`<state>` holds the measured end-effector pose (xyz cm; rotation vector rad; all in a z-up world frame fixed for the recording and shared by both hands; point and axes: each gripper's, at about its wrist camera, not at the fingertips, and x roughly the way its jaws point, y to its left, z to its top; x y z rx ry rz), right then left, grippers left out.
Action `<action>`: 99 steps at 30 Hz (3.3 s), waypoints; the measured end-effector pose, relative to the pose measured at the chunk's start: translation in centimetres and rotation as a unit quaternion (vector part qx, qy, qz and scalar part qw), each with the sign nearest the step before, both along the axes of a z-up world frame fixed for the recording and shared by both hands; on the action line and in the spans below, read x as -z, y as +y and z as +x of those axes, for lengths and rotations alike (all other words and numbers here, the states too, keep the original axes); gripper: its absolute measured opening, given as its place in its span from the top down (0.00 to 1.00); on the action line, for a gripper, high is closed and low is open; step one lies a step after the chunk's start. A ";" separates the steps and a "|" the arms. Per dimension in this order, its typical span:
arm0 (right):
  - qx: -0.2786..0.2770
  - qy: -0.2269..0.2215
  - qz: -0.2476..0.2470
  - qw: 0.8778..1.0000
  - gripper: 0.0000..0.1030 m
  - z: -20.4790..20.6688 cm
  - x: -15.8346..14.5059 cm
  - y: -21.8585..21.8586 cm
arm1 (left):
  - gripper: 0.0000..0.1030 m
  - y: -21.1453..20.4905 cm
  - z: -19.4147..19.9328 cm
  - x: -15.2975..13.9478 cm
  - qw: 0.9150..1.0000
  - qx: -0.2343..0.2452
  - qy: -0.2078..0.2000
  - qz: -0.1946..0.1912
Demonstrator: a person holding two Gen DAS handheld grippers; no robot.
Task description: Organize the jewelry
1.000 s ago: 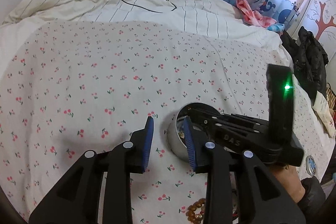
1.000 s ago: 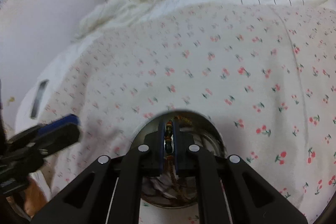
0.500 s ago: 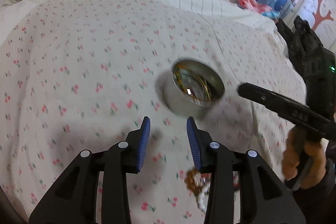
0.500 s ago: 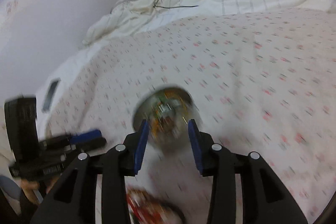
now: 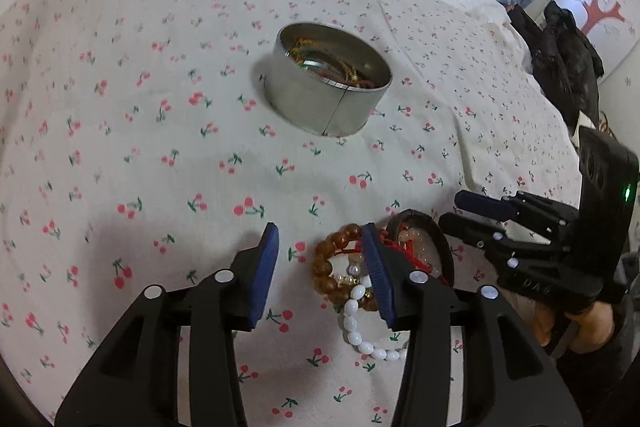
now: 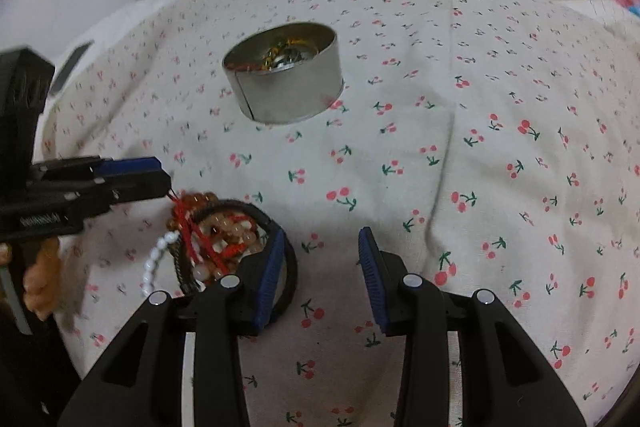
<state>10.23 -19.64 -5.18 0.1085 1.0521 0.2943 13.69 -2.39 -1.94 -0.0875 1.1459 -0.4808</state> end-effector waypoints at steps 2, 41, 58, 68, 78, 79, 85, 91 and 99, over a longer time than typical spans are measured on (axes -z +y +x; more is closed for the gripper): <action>-0.008 0.004 -0.014 1.000 0.62 -0.1 0.3 0.5 | 0.56 0.1 0.0 0.3 1.000 0.001 0.011 -0.016; 0.029 -0.005 0.065 0.997 0.93 -0.1 -0.8 -2.0 | 0.99 -0.2 -1.5 -8.6 0.994 0.035 -0.103 0.005; 0.073 -0.051 0.113 0.990 0.93 0.8 -3.5 -4.8 | 0.98 -2.8 1.2 -12.1 0.989 0.053 -0.138 0.017; 0.080 -0.073 0.108 0.988 0.93 2.9 -4.8 -5.0 | 0.98 -4.0 3.3 -11.3 0.989 0.048 -0.142 0.011; 0.077 -0.075 0.098 0.989 0.93 3.7 -4.4 -4.5 | 0.98 -4.2 4.6 -10.8 0.987 0.037 -0.157 0.004; 0.077 -0.076 0.096 0.989 0.93 3.8 -4.4 -4.5 | 0.98 -4.1 4.8 -10.7 0.987 0.037 -0.157 0.001; 0.079 -0.082 0.091 0.989 0.93 4.5 -4.6 -4.3 | 0.98 -3.9 5.8 -10.5 0.987 0.034 -0.155 -0.020; 0.080 -0.085 0.082 0.990 0.93 5.6 -4.6 -4.2 | 0.98 -4.2 7.1 -9.9 0.987 0.032 -0.150 -0.039; 0.080 -0.084 0.070 0.991 0.93 7.3 -4.5 -3.6 | 0.98 -5.0 9.2 -6.6 0.993 0.027 -0.116 -0.025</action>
